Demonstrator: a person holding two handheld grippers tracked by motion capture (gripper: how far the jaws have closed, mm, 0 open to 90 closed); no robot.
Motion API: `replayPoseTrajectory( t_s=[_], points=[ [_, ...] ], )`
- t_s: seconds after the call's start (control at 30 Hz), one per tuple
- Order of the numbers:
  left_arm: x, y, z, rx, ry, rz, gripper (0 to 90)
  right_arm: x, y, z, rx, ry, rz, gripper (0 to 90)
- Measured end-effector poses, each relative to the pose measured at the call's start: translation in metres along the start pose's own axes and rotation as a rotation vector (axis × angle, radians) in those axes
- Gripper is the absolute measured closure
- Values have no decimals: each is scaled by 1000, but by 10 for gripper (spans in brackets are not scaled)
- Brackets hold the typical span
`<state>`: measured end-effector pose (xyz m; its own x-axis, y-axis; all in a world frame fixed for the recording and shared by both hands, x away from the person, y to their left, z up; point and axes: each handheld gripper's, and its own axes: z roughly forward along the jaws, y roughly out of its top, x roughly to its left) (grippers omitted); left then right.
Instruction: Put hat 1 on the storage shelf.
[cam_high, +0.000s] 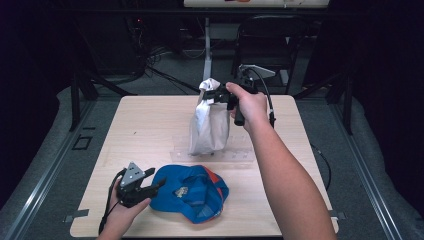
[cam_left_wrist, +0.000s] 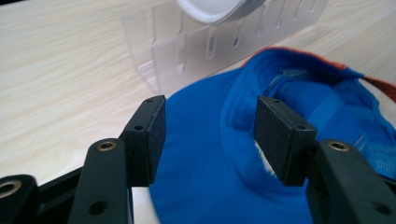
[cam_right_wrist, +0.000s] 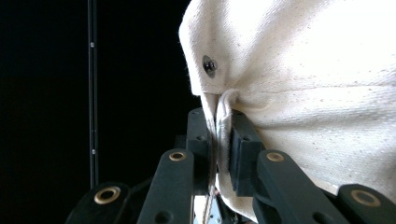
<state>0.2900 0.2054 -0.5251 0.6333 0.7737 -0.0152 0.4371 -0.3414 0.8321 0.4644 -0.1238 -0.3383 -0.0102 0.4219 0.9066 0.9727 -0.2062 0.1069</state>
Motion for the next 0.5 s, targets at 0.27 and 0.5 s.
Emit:
replayPoseTrajectory(
  t_s=[0.27,0.5],
  points=[
    [-15,26,23,12,-37,66,436,0,-1,3,7,7,-5,807],
    [-26,49,41,-11,-42,62,494,1,-1,2,2,9,-9,802]
  ],
)
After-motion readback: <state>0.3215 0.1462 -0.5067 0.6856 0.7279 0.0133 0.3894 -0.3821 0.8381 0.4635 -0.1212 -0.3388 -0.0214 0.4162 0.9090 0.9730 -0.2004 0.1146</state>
